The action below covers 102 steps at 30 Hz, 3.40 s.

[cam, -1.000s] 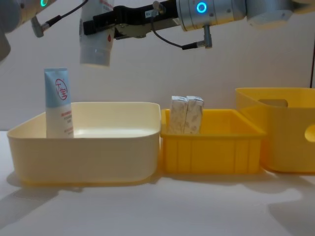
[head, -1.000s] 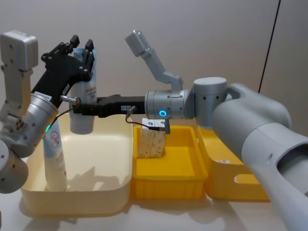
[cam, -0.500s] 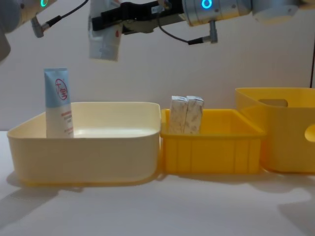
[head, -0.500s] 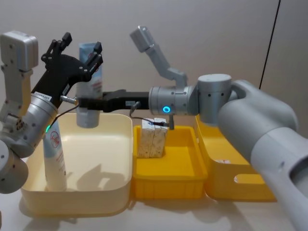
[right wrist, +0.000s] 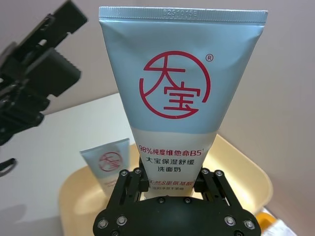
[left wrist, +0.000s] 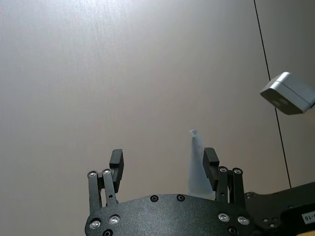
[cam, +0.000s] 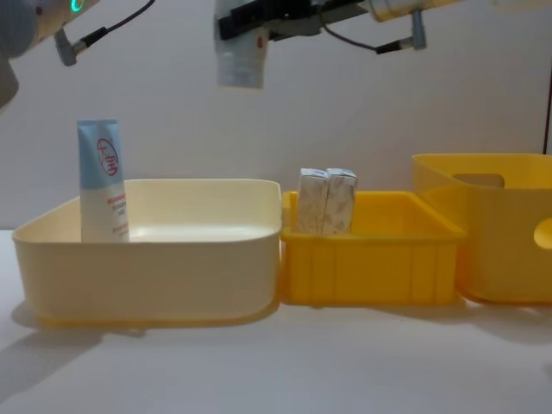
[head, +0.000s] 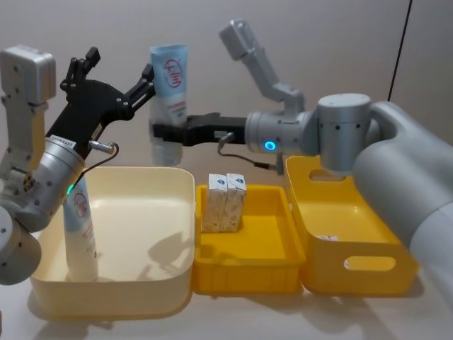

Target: Bimanual collaborative sorting of washing and personal care products

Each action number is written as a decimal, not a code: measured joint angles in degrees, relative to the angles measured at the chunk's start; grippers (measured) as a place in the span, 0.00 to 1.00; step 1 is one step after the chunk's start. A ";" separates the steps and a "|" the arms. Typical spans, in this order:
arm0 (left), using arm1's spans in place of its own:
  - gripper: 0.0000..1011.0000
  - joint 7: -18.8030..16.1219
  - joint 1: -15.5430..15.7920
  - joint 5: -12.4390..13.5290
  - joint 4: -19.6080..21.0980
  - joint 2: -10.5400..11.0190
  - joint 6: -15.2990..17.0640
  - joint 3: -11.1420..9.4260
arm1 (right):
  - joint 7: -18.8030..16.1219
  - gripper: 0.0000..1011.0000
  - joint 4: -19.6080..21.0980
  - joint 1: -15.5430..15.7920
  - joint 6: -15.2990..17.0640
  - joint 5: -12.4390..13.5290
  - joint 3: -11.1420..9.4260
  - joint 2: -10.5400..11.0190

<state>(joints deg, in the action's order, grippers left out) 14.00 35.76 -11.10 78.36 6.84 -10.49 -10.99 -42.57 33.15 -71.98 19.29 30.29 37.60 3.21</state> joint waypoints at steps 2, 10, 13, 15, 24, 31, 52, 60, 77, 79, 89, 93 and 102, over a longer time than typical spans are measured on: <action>0.99 0.00 0.00 0.00 0.00 0.00 0.00 0.00 | 1.51 0.47 1.95 0.53 0.83 -0.42 -0.06 0.90; 0.99 0.00 0.00 0.00 0.00 0.00 0.00 0.00 | 8.80 0.47 10.51 2.57 5.17 -2.88 -0.15 4.99; 0.99 0.00 0.00 0.00 0.00 -0.01 -0.01 0.00 | 10.89 0.47 12.93 3.10 6.49 -3.73 -0.16 6.19; 0.99 0.00 0.00 0.00 0.00 0.00 0.00 0.00 | 12.76 0.47 15.25 3.69 7.64 -4.45 -0.19 7.32; 0.99 0.00 0.00 0.00 0.00 0.00 0.00 0.00 | 20.48 0.47 24.36 6.31 12.97 -7.78 -0.56 11.84; 0.99 0.00 0.00 0.00 0.00 0.00 -0.01 0.00 | 26.09 0.47 31.21 8.84 17.18 -10.15 -1.27 15.30; 0.99 0.00 0.00 0.00 0.00 0.00 0.00 0.00 | 40.14 0.48 49.87 20.55 29.88 -14.57 -7.81 26.49; 0.99 0.00 0.00 0.00 0.01 0.00 0.00 0.00 | 42.11 0.76 52.76 23.26 32.12 -14.76 -9.74 28.62; 0.99 0.00 0.00 0.00 0.00 0.00 -0.01 0.00 | 43.92 0.99 55.34 25.70 34.09 -14.94 -11.48 30.51; 0.99 0.00 0.00 0.00 0.00 0.00 0.00 0.00 | 44.01 0.99 55.47 25.79 34.17 -14.95 -11.55 30.57; 0.99 0.00 0.00 0.00 0.00 0.00 -0.01 0.00 | 44.26 0.99 55.90 26.20 34.51 -14.98 -11.84 30.90; 0.99 0.00 0.00 0.00 0.00 0.00 0.00 0.00 | 44.33 0.99 55.98 26.28 34.59 -14.98 -11.90 30.98; 0.99 0.00 0.00 0.00 0.00 0.00 -0.01 0.00 | 44.44 0.99 56.11 26.41 34.71 -14.98 -11.98 31.06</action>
<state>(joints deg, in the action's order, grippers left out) 14.00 35.76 -11.11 78.36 6.84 -10.50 -10.99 1.88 89.27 -45.58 54.00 15.31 25.62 34.28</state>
